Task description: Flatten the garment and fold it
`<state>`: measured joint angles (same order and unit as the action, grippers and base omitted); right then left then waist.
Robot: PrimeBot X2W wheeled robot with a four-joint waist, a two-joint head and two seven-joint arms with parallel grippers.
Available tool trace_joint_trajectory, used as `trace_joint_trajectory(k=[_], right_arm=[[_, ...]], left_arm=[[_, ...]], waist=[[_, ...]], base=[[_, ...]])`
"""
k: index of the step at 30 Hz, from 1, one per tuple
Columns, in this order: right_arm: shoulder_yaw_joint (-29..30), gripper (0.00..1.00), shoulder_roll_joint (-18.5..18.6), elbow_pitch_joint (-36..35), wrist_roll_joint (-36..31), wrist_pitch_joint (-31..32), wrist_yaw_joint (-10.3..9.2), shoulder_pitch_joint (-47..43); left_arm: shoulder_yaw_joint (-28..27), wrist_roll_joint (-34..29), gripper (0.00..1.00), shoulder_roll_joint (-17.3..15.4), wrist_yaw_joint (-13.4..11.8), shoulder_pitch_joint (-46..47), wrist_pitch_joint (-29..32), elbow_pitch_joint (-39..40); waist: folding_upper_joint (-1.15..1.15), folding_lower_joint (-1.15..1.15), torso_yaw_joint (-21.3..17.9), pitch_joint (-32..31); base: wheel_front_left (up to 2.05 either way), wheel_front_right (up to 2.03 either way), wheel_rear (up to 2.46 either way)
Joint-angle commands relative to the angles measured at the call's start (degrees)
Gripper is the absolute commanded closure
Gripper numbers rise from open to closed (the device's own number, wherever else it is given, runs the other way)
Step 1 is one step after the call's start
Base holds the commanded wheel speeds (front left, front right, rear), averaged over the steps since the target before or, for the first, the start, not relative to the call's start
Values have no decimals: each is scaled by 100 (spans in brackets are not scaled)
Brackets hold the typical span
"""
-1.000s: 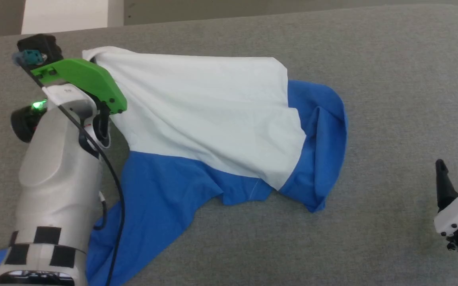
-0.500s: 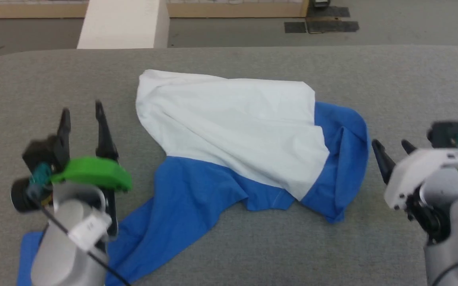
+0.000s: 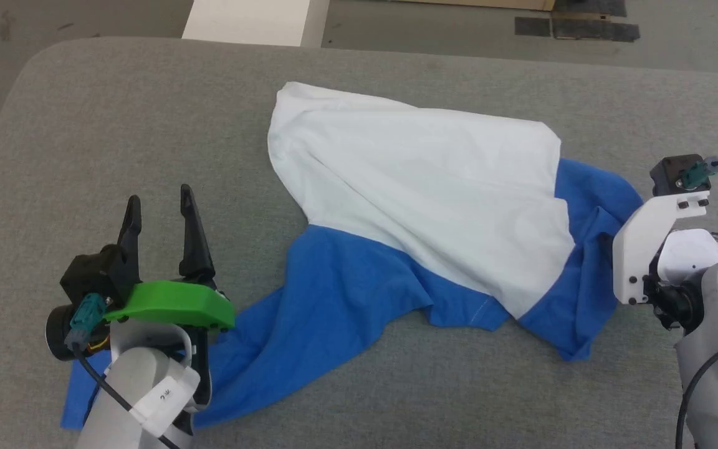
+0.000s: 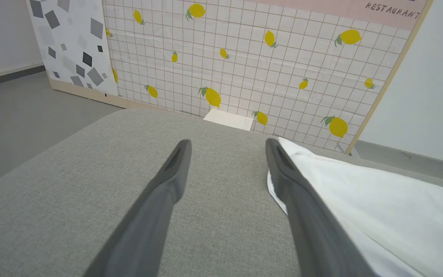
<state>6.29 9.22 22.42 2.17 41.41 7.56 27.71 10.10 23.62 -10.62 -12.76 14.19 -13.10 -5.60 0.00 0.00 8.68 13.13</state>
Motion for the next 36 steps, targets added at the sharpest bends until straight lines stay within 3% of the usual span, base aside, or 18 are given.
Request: trace_joint_trajectory(k=[1,7,13,20,25,26,31,36], right_arm=[[0,100,39,46,46,-36,-8,110],[520,100,101,-65,322,-660,-8,189],[1958,100,99,-755,457,-1019,-8,-135],[3884,100,-358,-1159,183,-952,-8,-924],[4543,100,-571,-1001,-86,-1153,-8,-1163],[4494,0,-594,-973,-95,-1215,-8,-1186],[3953,0,-629,-1115,249,-1782,-8,-1229],[3482,0,-633,-1360,634,-2176,-8,-1488]], left_arm=[[9,3,0,1,-37,-108,28,14],[29,31,0,-23,-53,-221,64,3],[78,98,0,-17,-26,-300,133,-25],[126,168,0,-7,-2,-341,193,-41],[151,200,0,-40,-6,-359,302,-44],[156,208,0,-46,-4,-364,318,-39],[277,353,0,-35,50,-434,727,-99],[702,748,0,104,137,-565,2073,-255]], waist=[[0,0,54,36],[0,0,-24,-150],[0,0,-148,-317],[0,0,-235,-345],[0,0,-259,-346],[0,0,-262,-349],[0,0,-306,-453],[0,0,-343,-590]], base=[[0,0,0],[0,0,0],[0,0,0],[0,0,0],[0,0,0],[0,0,0],[0,0,0],[0,0,0]])
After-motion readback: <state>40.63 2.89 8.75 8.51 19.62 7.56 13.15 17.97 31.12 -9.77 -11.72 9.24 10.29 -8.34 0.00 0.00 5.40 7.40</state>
